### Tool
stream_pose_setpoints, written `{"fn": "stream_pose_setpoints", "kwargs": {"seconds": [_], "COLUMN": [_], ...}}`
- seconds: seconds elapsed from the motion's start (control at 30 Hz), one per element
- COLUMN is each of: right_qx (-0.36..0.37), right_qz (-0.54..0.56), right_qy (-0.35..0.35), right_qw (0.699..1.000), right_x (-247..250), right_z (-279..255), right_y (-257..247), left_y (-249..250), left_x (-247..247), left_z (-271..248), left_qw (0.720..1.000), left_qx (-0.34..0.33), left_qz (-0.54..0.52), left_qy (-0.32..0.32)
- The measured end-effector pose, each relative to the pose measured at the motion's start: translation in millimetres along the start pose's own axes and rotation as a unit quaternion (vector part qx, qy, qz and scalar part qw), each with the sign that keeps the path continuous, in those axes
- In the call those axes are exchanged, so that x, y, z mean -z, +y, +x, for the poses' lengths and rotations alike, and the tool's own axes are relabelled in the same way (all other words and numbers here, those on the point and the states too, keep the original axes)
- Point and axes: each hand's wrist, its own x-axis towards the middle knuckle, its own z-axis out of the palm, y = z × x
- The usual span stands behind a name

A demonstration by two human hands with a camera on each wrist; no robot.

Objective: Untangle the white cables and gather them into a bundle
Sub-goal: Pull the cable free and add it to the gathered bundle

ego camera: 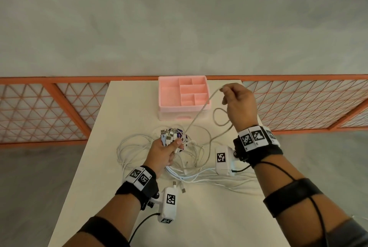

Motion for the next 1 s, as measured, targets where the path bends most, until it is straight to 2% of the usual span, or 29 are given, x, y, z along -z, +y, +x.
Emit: {"fn": "stream_pose_setpoints", "kwargs": {"seconds": [0.1,0.23,0.27,0.33,0.43,0.53,0.63,0.73,0.83,0.9,0.93,1.0], "right_qx": [-0.029,-0.107,-0.123,-0.178,-0.278,-0.319,-0.354,-0.384,-0.415,-0.398,-0.407,-0.410], "right_qz": [0.001,-0.036,-0.034,0.007,0.083,0.113,0.044,0.036,-0.113,-0.325,-0.351,-0.329], "right_qy": [-0.012,-0.090,-0.080,-0.008,0.133,0.208,0.214,0.248,0.210,0.158,0.132,0.136], "right_qw": [0.999,0.990,0.989,0.984,0.948,0.918,0.909,0.889,0.878,0.843,0.833,0.840], "right_x": [6,9,13,25,54,91,131,173,208,226,227,232], "right_z": [-1,-10,-11,-6,4,16,20,12,-1,-11,-13,-10], "right_y": [11,38,46,64,83,105,130,146,143,155,163,186], "left_y": [1,6,5,2,-2,-1,4,8,7,8,8,11], "left_x": [-3,-7,-6,-2,6,8,7,17,36,44,44,36], "left_z": [3,5,6,7,8,7,7,9,12,12,12,12], "left_qw": [1.000,0.999,0.998,0.995,0.992,0.989,0.987,0.983,0.972,0.963,0.961,0.962], "left_qx": [0.009,0.011,0.014,0.025,0.041,0.055,0.057,0.056,0.060,0.065,0.069,0.073], "left_qz": [-0.004,-0.018,-0.028,-0.051,-0.058,-0.073,-0.080,-0.097,-0.143,-0.177,-0.187,-0.195], "left_qy": [0.017,0.035,0.047,0.076,0.105,0.117,0.124,0.148,0.177,0.192,0.192,0.179]}}
